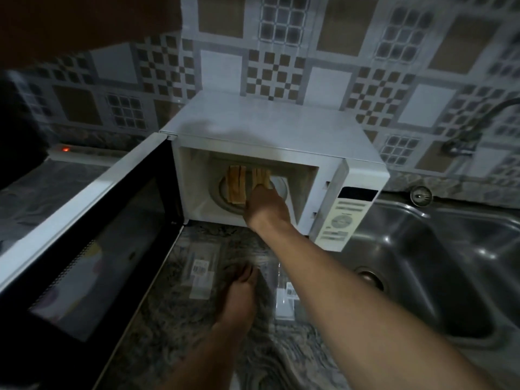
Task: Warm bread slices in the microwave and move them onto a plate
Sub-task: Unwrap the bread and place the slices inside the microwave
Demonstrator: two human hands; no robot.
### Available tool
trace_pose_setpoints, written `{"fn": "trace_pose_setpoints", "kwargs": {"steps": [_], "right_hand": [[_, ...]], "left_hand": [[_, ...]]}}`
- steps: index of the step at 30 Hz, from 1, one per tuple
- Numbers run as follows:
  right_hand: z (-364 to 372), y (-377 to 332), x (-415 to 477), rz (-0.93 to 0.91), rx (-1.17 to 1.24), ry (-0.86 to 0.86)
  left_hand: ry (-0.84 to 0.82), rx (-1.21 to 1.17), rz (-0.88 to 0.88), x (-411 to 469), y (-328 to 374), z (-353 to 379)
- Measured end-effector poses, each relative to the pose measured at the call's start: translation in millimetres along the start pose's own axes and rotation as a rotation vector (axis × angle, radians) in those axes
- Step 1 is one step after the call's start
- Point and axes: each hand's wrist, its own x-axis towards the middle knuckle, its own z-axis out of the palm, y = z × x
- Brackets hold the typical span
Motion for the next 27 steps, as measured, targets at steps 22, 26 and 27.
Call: {"fn": "trace_pose_setpoints", "kwargs": {"steps": [22, 26, 27], "right_hand": [[102, -28, -123, 0.026, 0.160, -0.144], [118, -25, -127, 0.089, 0.160, -0.168], [121, -24, -128, 0.094, 0.157, -0.173]], "left_hand": [[0.583, -0.492, -0.493, -103, -60, -65], [0.472, -0.529, -0.636, -84, -70, -73], [0.442, -0.513, -0.683, -80, -73, -73]]}}
